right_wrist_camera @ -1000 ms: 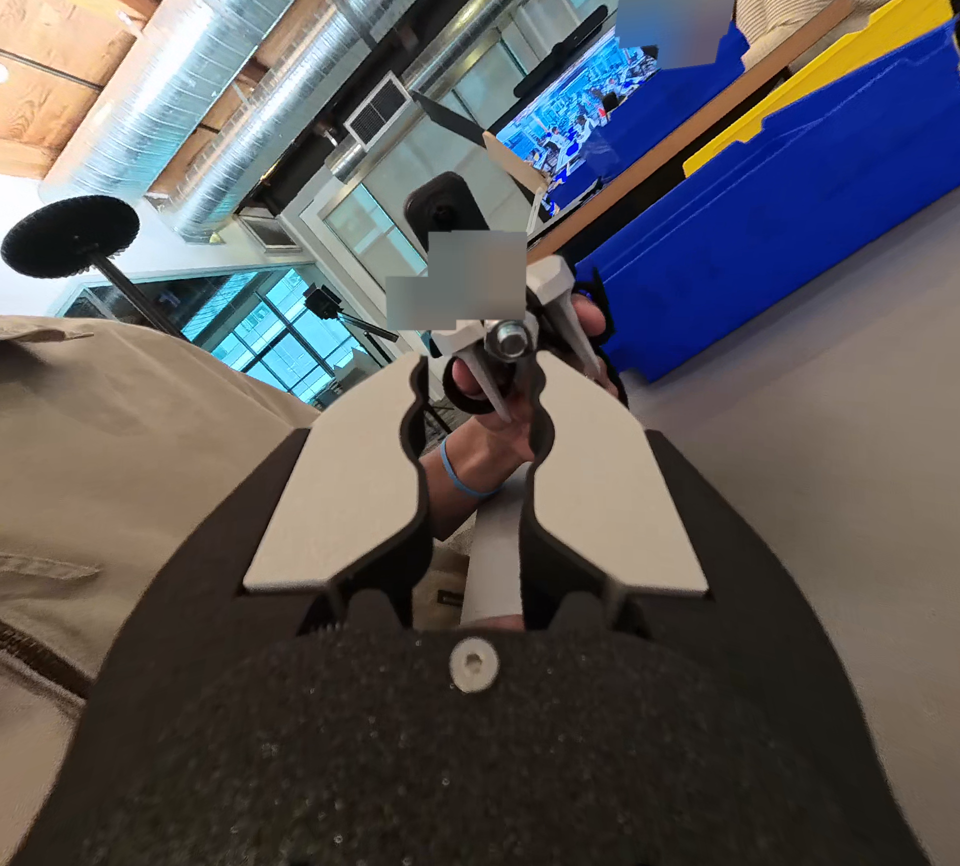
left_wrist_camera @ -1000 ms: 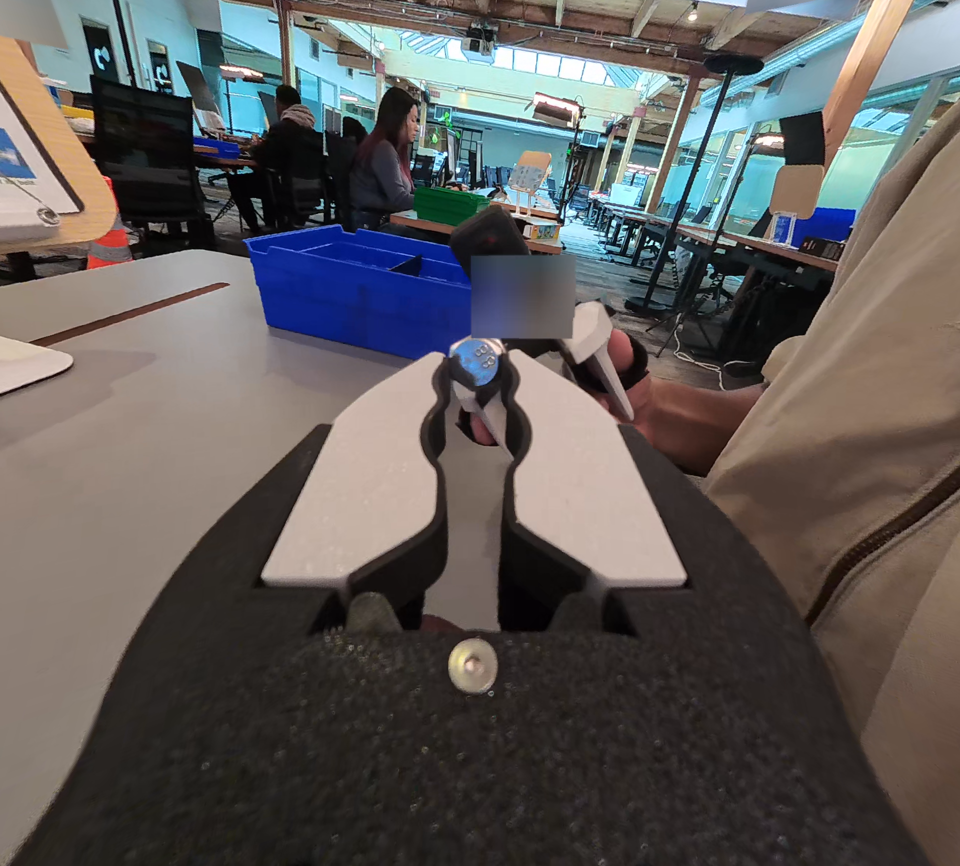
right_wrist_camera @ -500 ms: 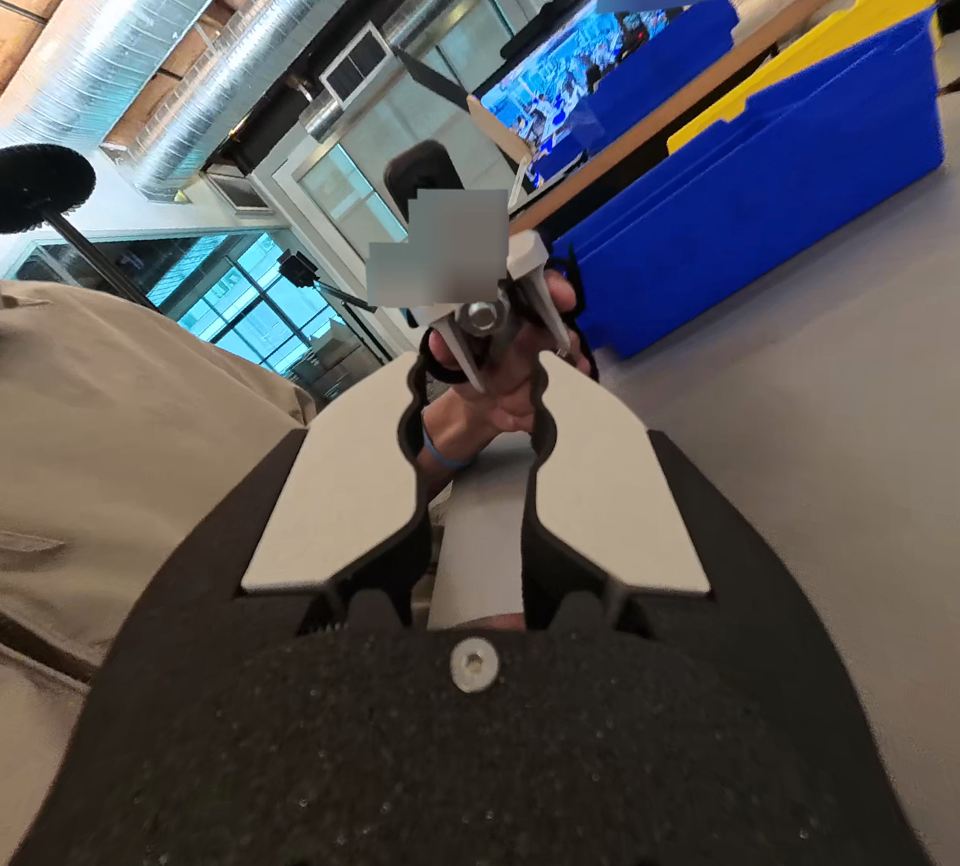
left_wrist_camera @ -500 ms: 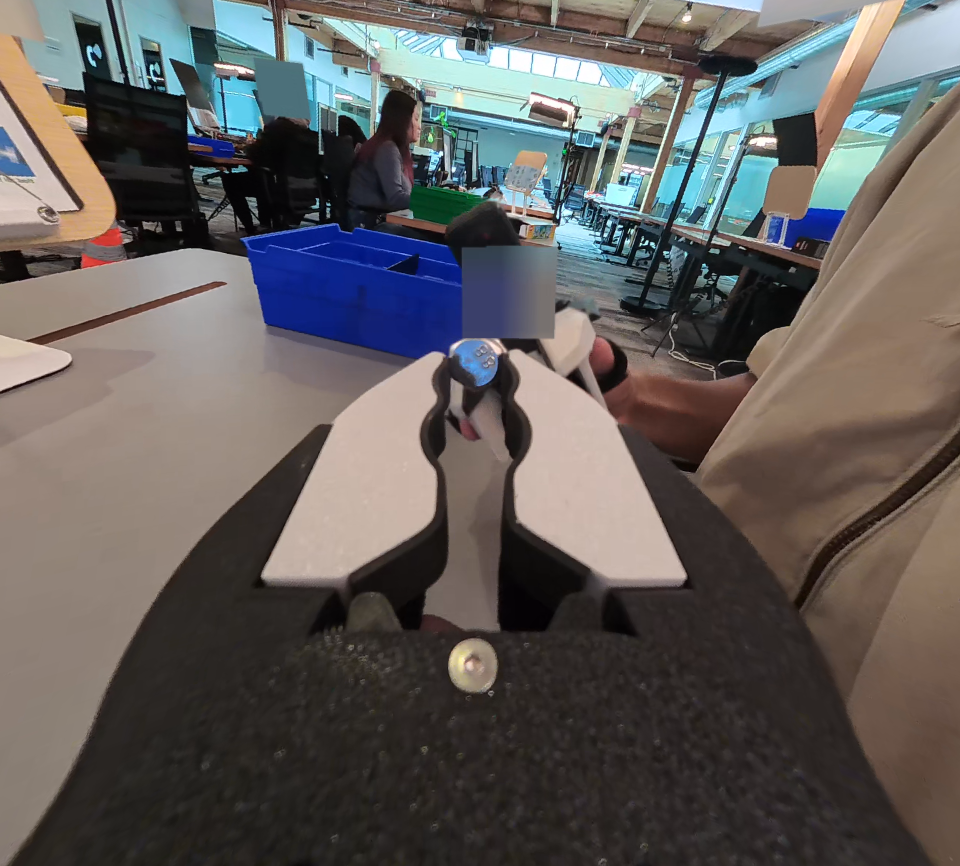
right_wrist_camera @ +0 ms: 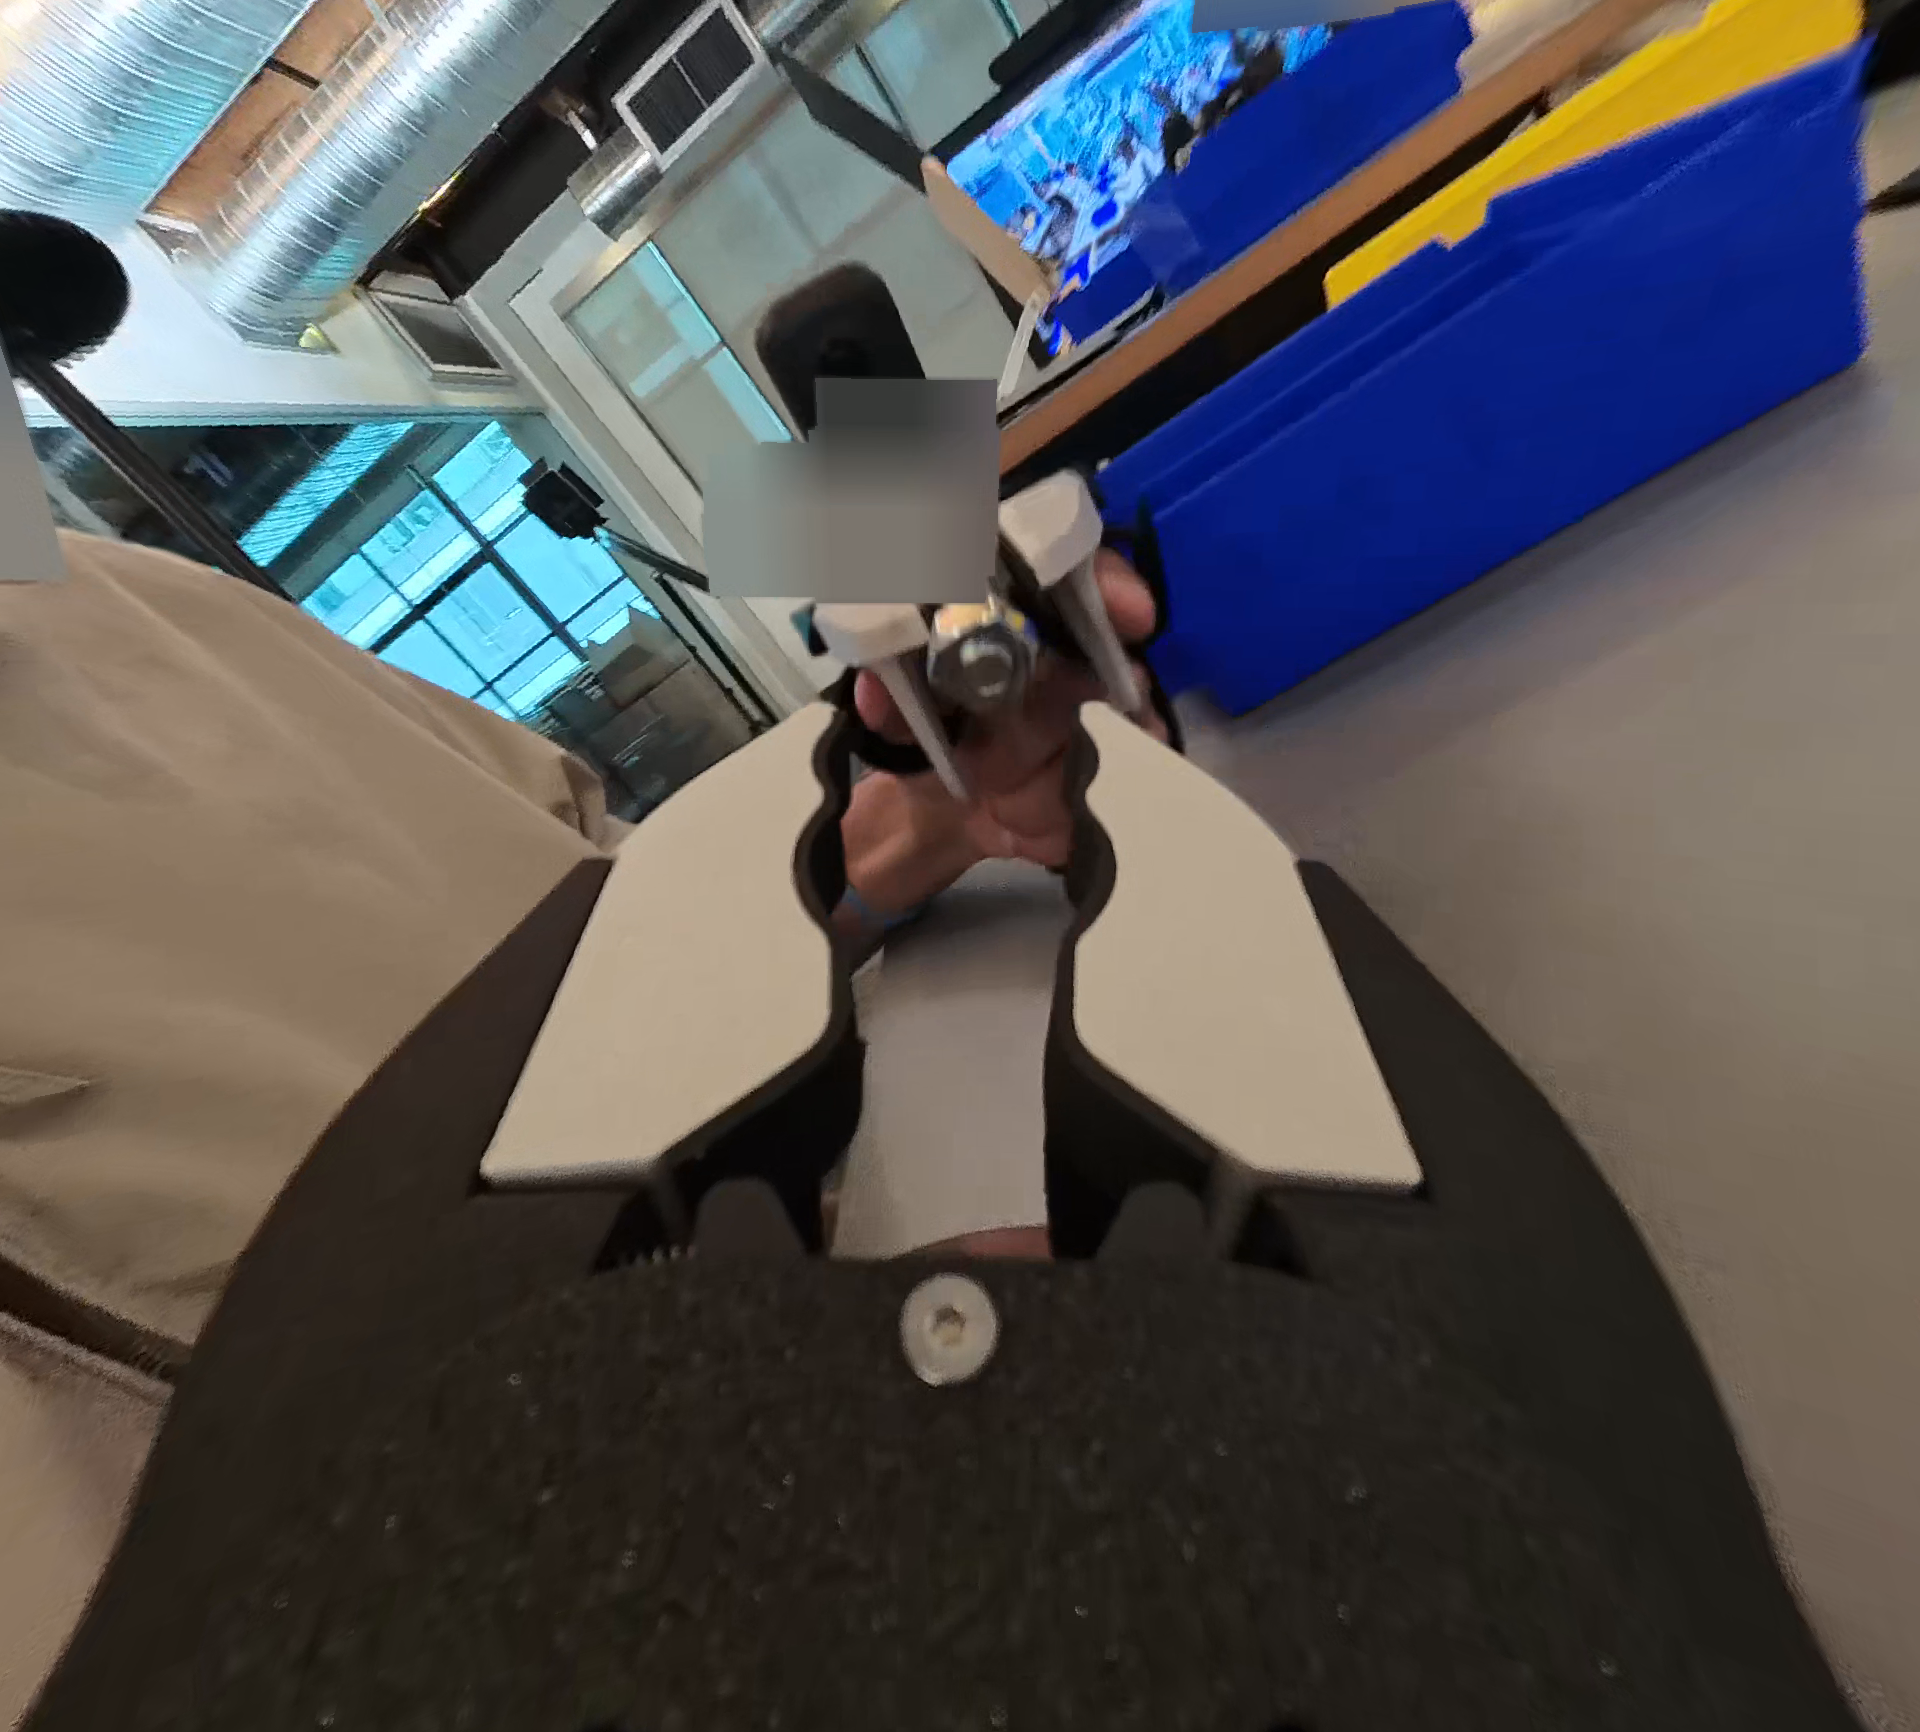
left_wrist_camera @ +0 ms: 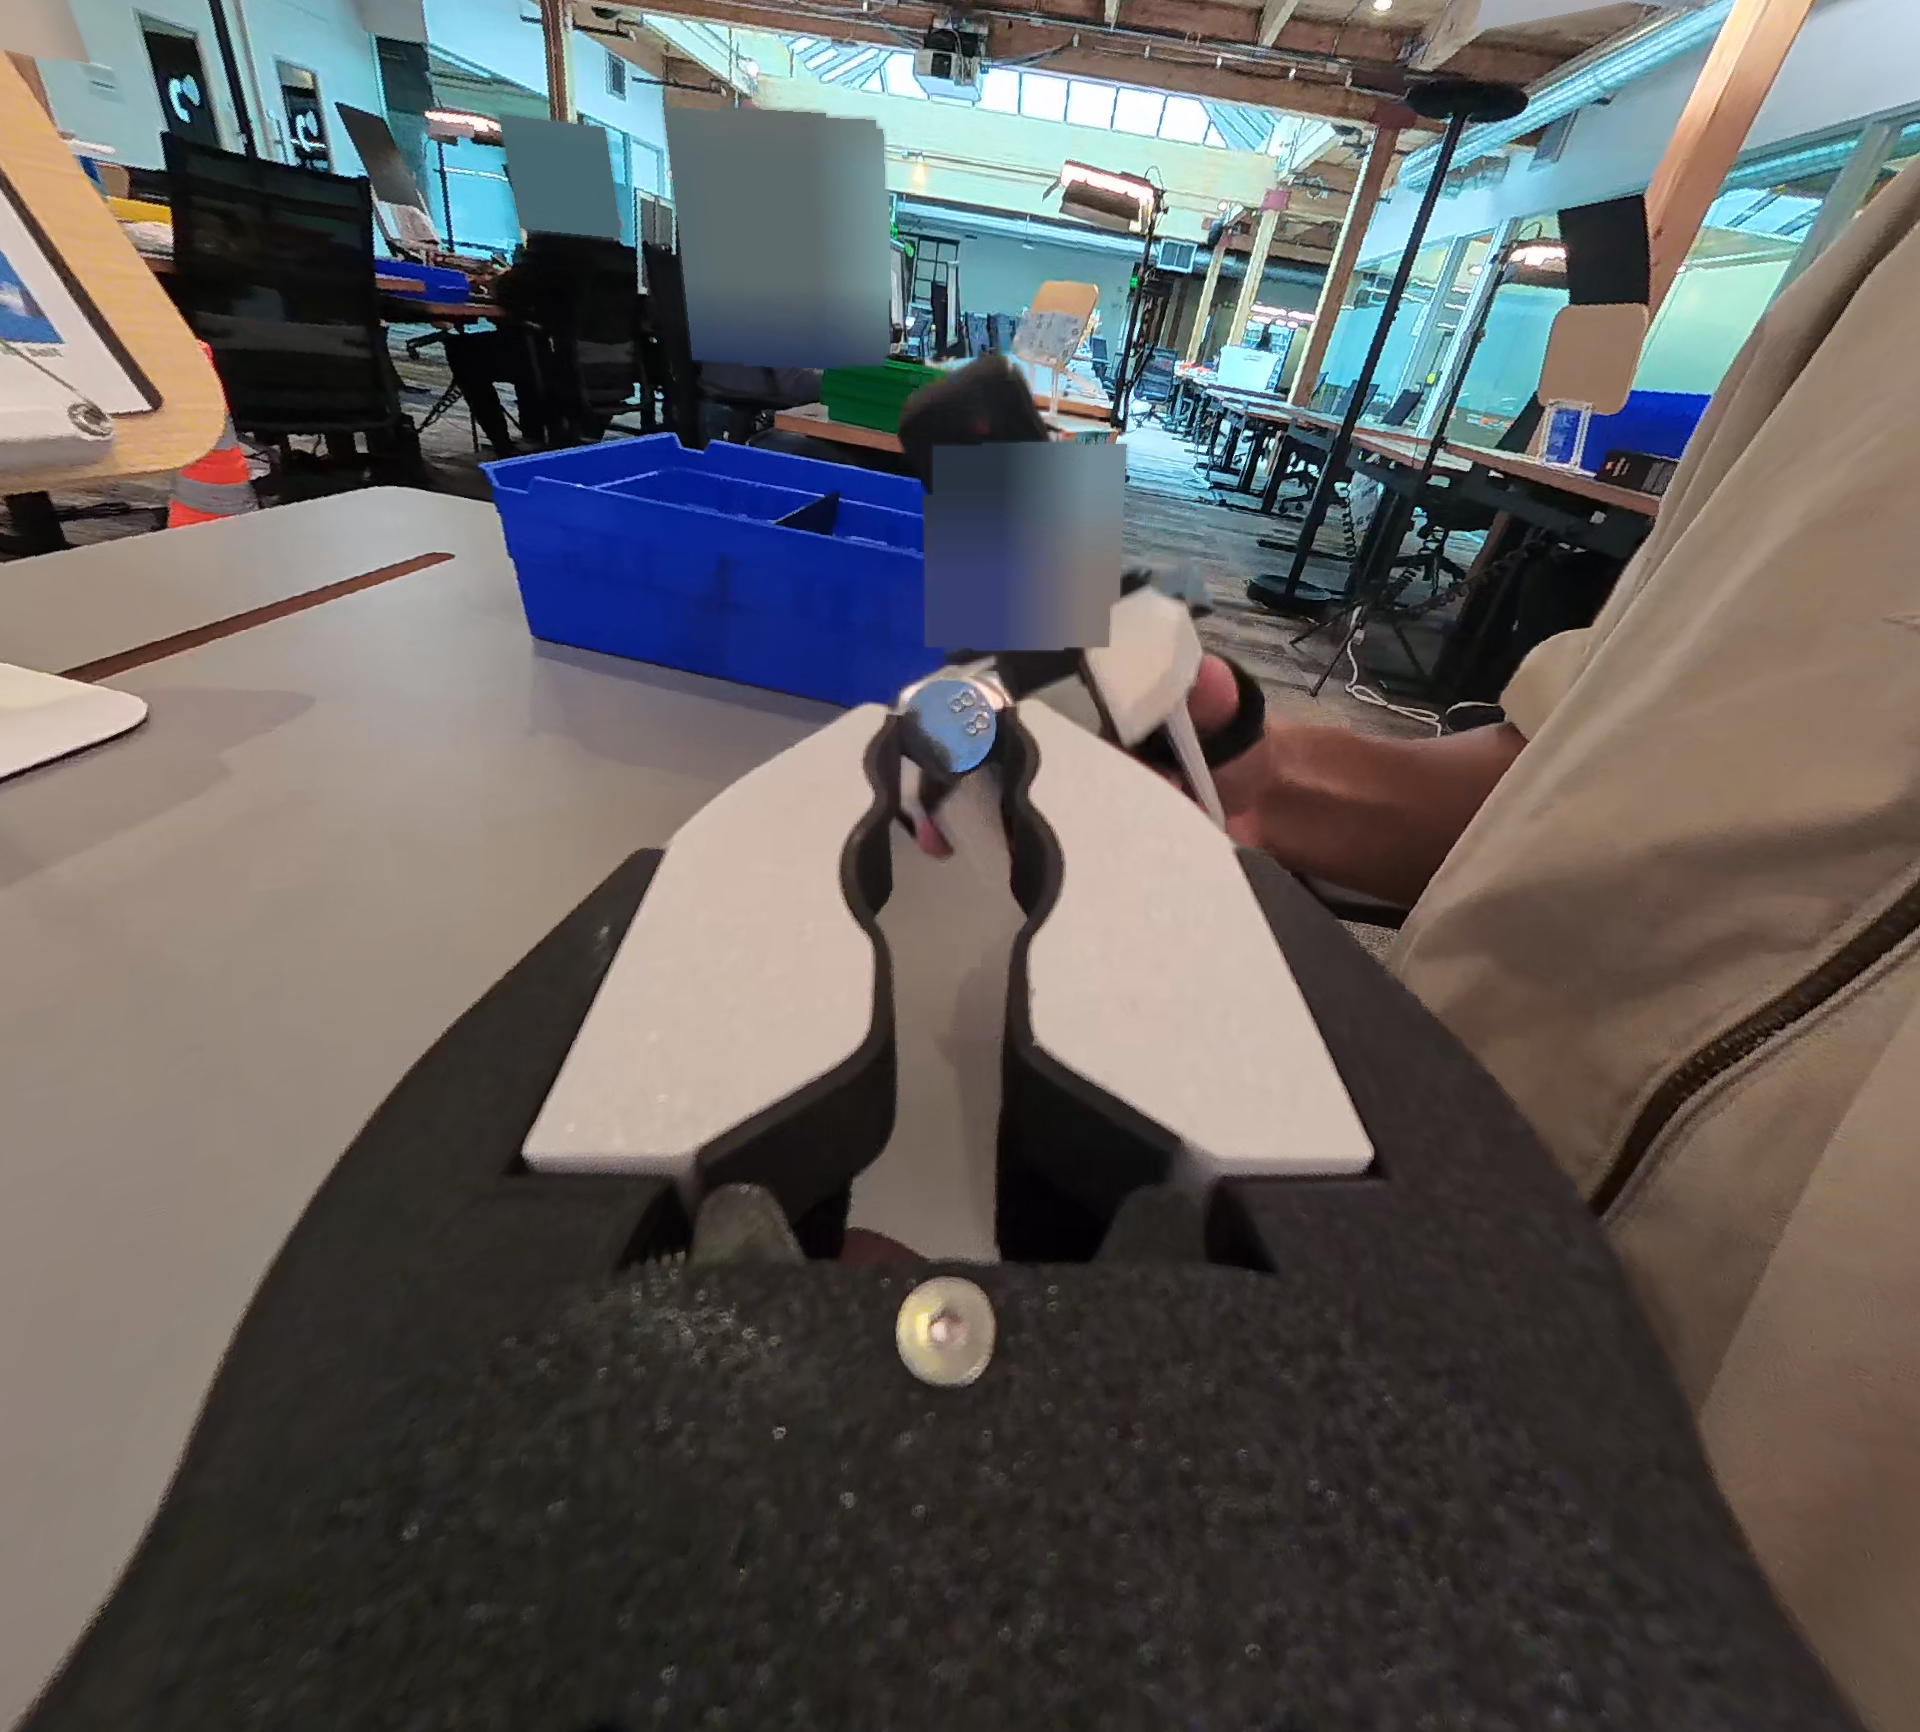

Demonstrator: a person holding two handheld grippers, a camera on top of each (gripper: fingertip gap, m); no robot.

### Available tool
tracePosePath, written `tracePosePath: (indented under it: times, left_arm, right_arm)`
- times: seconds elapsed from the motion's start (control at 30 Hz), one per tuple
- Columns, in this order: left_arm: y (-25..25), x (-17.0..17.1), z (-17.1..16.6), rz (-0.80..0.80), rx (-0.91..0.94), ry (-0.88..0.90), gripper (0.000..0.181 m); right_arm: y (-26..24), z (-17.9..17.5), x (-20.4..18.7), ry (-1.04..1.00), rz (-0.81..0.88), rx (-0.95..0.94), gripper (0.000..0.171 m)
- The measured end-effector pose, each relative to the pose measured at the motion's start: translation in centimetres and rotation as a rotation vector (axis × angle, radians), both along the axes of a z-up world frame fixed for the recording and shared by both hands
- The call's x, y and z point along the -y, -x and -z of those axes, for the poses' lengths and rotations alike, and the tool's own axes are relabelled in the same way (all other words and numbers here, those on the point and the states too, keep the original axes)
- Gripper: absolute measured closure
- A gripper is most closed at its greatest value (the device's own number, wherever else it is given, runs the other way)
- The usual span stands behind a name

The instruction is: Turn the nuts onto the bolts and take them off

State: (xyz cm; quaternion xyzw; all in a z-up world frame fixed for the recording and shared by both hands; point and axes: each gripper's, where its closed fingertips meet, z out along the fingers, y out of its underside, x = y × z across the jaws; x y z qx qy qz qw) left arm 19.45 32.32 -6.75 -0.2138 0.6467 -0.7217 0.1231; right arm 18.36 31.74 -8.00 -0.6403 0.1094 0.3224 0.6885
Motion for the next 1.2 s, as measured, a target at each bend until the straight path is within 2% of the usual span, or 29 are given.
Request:
tracePosePath:
  times: [0.13, 0.23, 0.37, 0.6, 0.8, 0.93, 1.07, 1.13, 1.2]
  left_arm:
    - [0.0, 0.1, 0.1, 0.003, -0.005, -0.007, 0.164]
    - [0.1, 0.2, 0.2, 0.013, -0.007, -0.006, 0.164]
    - [0.1, 0.4, 0.6, 0.004, -0.004, -0.037, 0.164]
    - [-0.1, 0.2, 0.3, -0.003, -0.001, -0.019, 0.164]
    - [0.2, 0.6, 0.5, 0.014, -0.004, -0.026, 0.164]
    - [0.1, 0.9, 1.1, 0.006, -0.005, -0.069, 0.163]
    - [0.1, 1.1, 1.2, 0.006, 0.002, -0.08, 0.163]
    - [0.2, 0.9, 1.0, 0.007, 0.002, -0.064, 0.163]
    - [0.1, 0.7, 0.8, 0.003, 0.003, -0.056, 0.164]
  right_arm:
    - [1.2, 0.2, -0.5, -0.012, -0.042, -0.027, 0.132]
    - [0.3, -1.3, -0.2, -0.041, -0.001, 0.001, 0.127]
    - [-1.6, -2.7, 1.0, -0.066, 0.068, 0.052, 0.133]
    - [0.9, 1.3, 0.0, 0.063, -0.044, -0.027, 0.13]
    - [0.2, 0.1, -0.4, 0.024, 0.01, 0.015, 0.145]
    - [-0.7, -1.2, 0.3, -0.012, 0.025, 0.031, 0.148]
    - [-1.6, -2.5, 1.1, -0.028, 0.058, 0.065, 0.142]
    - [-2.3, -1.6, 1.4, 0.004, 0.089, 0.069, 0.14]
    - [-1.9, -0.1, 1.4, 0.048, 0.038, 0.001, 0.135]
